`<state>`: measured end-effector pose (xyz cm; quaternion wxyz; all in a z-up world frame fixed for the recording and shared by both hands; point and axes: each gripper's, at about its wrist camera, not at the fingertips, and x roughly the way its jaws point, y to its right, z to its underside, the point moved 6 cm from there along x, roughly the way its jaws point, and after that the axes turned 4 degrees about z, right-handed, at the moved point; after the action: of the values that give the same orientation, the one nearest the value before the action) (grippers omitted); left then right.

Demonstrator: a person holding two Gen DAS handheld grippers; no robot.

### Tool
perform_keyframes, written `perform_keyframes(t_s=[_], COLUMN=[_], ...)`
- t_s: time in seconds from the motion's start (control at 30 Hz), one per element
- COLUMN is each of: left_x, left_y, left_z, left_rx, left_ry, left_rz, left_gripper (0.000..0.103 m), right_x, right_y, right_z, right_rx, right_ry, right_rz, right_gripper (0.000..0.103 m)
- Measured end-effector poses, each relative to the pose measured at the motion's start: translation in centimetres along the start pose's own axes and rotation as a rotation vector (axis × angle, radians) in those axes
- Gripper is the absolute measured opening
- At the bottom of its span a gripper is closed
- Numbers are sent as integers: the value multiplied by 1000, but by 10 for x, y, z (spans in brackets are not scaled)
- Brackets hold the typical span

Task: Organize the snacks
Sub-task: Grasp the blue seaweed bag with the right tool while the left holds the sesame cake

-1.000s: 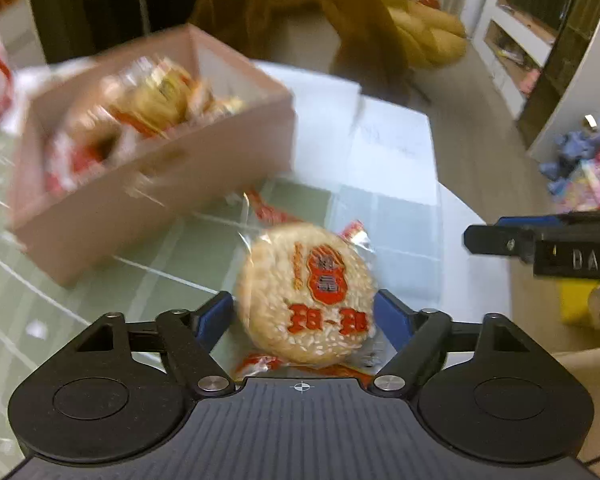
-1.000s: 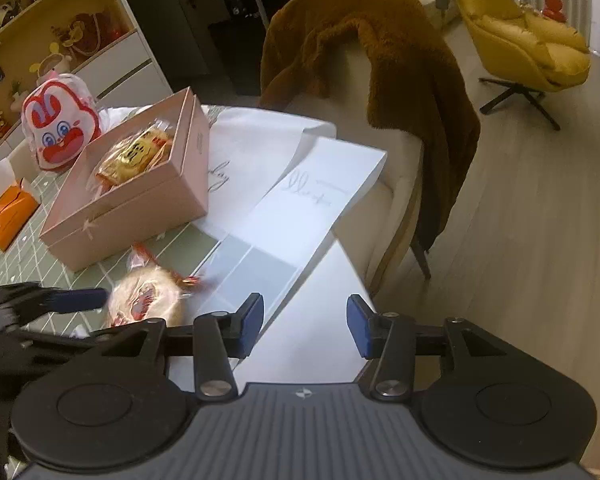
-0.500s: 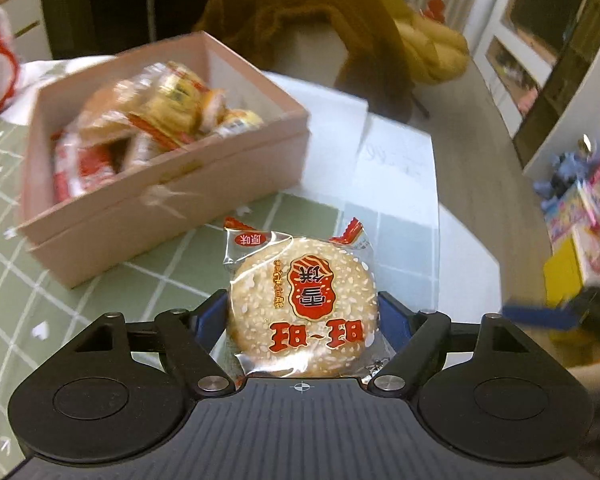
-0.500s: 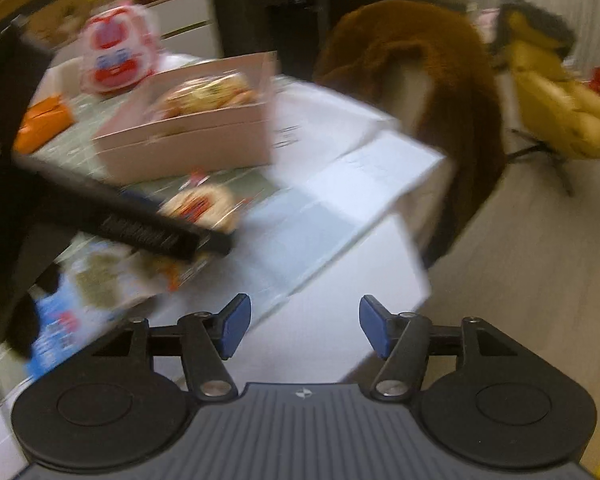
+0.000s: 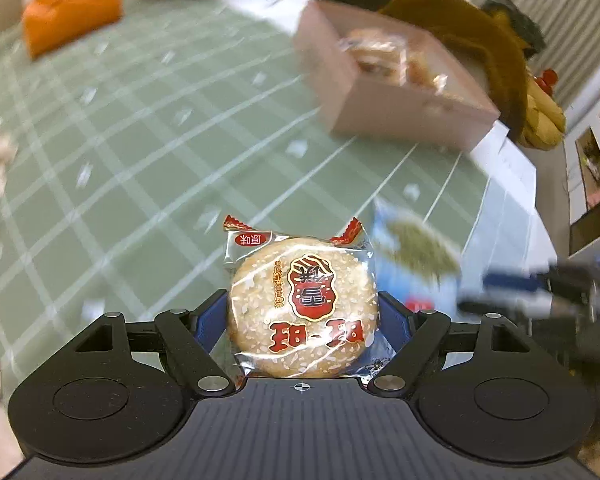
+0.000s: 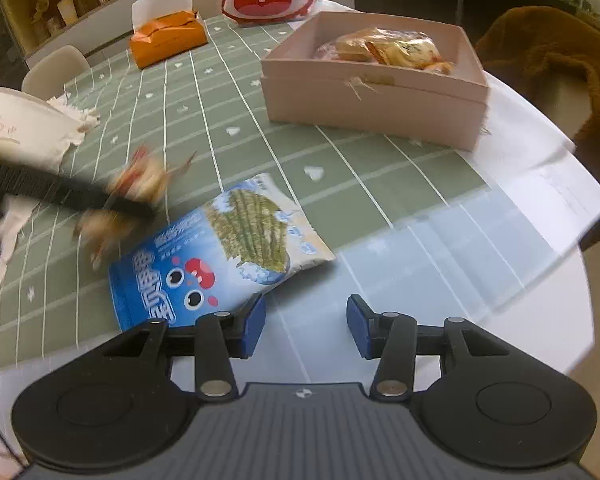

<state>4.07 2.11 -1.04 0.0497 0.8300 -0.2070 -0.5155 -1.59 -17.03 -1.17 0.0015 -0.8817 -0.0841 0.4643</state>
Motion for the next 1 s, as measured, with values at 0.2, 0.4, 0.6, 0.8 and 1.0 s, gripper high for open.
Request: perform_keyframes(t_s=[0.2,0.4,0.6,0.8,1.0], left_x=[-12,-20,-32,-34,-25], left_y=[-1,-11,-62,-69,-59], left_z=[22,18,4,3,2], left_rx=[-94,-120,-261,-286,-252], left_ry=[23,90,153,156,130], left_rz=[84,-1,-174,-185,-159], left_gripper=[83,83,83,83,83], right_x=[18,29,42,61,57], right_y=[5,-4,-56,-89,-84], right_z=[-35,-36,-47,-53,-44], right_rx=[127,270,202,57,-50], right_ry=[13,-111,-99,-92,-70], right_rz=[-48,-164,-53,114,116], right_gripper=[54,76,91,100,98])
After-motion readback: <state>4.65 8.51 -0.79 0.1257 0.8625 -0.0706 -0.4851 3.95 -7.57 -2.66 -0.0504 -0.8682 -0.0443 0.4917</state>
